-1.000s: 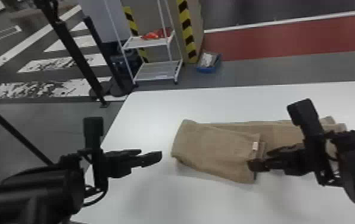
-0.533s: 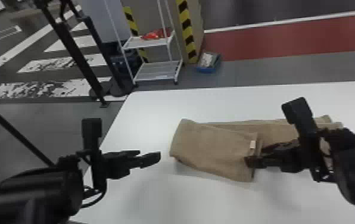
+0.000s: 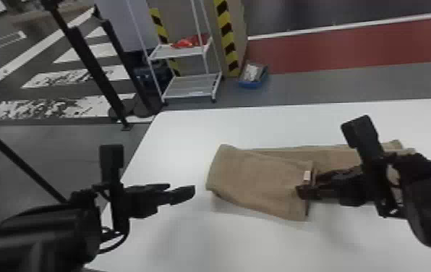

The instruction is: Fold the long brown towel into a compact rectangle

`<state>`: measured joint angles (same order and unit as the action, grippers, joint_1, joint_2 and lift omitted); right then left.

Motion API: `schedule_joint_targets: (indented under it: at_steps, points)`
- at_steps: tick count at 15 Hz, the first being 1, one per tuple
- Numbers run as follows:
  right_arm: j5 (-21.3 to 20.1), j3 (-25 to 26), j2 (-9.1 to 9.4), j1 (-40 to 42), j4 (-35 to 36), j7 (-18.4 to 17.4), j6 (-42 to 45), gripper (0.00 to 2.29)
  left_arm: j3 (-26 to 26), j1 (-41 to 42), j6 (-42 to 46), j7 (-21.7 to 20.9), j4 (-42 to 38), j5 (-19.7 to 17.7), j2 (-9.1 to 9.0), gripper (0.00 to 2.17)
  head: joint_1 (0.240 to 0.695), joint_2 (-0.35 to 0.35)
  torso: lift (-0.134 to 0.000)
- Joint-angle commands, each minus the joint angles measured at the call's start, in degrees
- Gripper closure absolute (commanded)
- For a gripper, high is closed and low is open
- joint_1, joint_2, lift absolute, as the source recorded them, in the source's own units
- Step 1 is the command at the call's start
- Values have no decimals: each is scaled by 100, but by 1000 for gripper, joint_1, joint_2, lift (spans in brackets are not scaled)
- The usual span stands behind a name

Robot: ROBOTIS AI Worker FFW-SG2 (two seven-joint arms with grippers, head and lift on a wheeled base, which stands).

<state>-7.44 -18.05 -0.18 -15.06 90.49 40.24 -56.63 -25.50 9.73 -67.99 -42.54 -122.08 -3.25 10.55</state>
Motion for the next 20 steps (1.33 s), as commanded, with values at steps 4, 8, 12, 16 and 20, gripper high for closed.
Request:
schedule_joint_targets:
  at_steps: [4,8,12,16,20]
  points:
    - [-38,-23,23,-58,-101,1,95,802,-8,20,0,-9,0,0,9,87,695,350,-123]
    - [-12,4,23,-93,-101,1,112,991,-17,55,0,0,0,0,35,87,695,350,-123]
    - [41,39,23,-111,-93,-51,183,1106,-26,81,53,0,0,0,53,87,695,350,-123]
    - [305,443,23,-225,285,-43,95,1106,-87,81,53,0,-18,-44,62,87,695,350,-123]
    - [489,1137,23,-287,619,-34,-239,1106,-131,37,71,9,-27,-97,79,87,695,350,-123]
